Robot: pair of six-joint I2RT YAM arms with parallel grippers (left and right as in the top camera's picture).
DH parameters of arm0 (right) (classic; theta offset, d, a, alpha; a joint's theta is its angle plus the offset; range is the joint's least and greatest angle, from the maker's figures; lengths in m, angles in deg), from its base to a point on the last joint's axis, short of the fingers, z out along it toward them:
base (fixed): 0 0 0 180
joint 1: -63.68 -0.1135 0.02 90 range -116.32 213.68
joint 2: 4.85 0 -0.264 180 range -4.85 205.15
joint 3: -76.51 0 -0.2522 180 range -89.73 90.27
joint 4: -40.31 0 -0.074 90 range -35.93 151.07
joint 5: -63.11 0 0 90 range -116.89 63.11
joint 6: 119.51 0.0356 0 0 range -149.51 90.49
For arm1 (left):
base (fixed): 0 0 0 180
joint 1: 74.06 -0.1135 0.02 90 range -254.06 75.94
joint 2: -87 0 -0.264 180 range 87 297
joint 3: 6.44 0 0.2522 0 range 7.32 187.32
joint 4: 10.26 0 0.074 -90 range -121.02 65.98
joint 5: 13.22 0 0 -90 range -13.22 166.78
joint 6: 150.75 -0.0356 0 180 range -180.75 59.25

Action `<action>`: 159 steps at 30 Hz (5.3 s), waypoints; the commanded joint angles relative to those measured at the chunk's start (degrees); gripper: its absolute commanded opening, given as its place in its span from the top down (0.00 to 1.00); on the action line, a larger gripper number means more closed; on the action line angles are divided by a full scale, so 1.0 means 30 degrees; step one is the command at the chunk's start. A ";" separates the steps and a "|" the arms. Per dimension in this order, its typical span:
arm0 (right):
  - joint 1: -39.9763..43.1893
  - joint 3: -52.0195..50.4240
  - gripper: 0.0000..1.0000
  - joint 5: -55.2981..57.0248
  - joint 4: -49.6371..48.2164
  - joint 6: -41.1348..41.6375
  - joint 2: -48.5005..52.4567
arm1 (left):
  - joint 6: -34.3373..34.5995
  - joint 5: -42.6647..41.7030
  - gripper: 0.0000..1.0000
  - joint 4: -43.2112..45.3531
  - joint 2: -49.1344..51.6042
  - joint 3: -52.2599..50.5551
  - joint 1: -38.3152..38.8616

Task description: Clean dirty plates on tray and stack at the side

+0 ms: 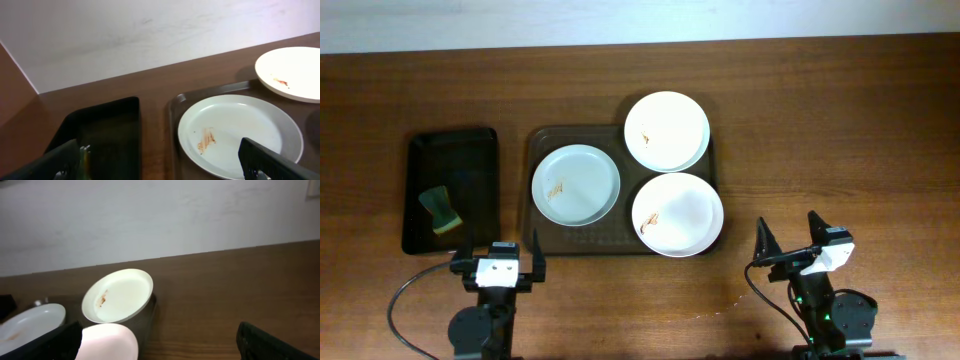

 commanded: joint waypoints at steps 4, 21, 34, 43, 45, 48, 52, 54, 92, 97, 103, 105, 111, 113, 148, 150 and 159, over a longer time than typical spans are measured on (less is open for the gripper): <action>0.0087 0.3235 0.02 -0.0153 0.2718 0.0801 0.1137 | 0.1413 -0.1362 0.01 0.1319 0.0328 0.0299 0.0095; 0.0073 1.6742 0.02 -0.3912 0.3840 0.0867 2.3103 | 0.3002 -0.7373 0.01 -0.6601 2.6418 2.1369 0.0131; -0.3592 2.2498 0.07 -0.0189 0.8116 0.3300 2.9099 | 0.5697 -0.4546 0.01 -0.3461 2.8829 2.1391 0.0131; -0.9347 2.8268 0.20 -0.0095 0.8779 0.4299 3.6217 | 0.8276 -0.1676 0.02 -0.6972 2.9092 2.1405 -0.1056; -0.9945 3.1350 0.25 0.0102 1.0790 0.3599 3.8344 | 0.8269 -0.1537 0.02 -0.7417 2.9092 2.1405 -0.1355; -1.0703 3.2574 0.34 0.0022 1.1096 0.3228 4.0151 | 0.8269 -0.0976 0.01 -0.8867 2.9092 2.1405 -0.2040; -1.1905 3.2567 0.43 0.0095 1.1052 0.2331 4.1091 | 0.8174 -0.0976 0.01 -0.9967 2.9099 2.1405 -0.2317; -1.2284 3.2567 0.50 0.0189 1.1074 0.2047 4.1718 | 0.8138 0.0007 0.01 -1.0382 2.9099 2.1398 -0.2310; -1.2553 3.3033 0.96 0.2863 1.1402 0.1122 4.3109 | 1.0768 0.4962 0.43 -0.8531 3.4243 2.0604 -0.5872; -1.2393 3.3033 0.96 0.2310 1.1504 0.1115 4.3109 | 1.0783 0.5282 0.56 -0.7278 3.5066 2.0575 -0.6914; -1.2393 3.3033 0.96 0.2302 1.1548 0.1115 4.3109 | 1.0790 0.4656 0.90 -0.7082 3.5561 2.0575 -0.6892; -1.2313 3.3055 0.96 0.2091 1.1540 0.1115 4.3109 | 1.0469 0.2718 0.99 -0.7060 3.5663 2.0677 -0.6805; -0.9821 3.3121 0.96 -0.3774 1.1504 0.1115 4.3109 | 0.5158 -0.3949 0.99 -0.8262 3.3543 2.3387 -0.2805; -0.9661 3.3121 0.96 -0.3854 1.1424 0.1115 4.3109 | 0.4911 -0.5727 0.99 -0.7439 3.3354 2.3401 -0.1071; -1.0783 3.3048 0.96 -0.2630 1.1176 0.5158 4.4646 | 0.8007 0.0401 0.99 -0.7759 3.6151 2.1682 0.2739; -1.0346 3.3048 0.96 -0.2623 1.1074 0.5158 4.4646 | 1.0156 0.2514 0.99 -1.1052 3.6151 2.1682 0.2739; -1.0032 3.3048 0.96 -0.2630 1.1023 0.5151 4.4646 | 0.5625 -0.6994 0.99 -0.8167 3.6151 2.1682 0.2739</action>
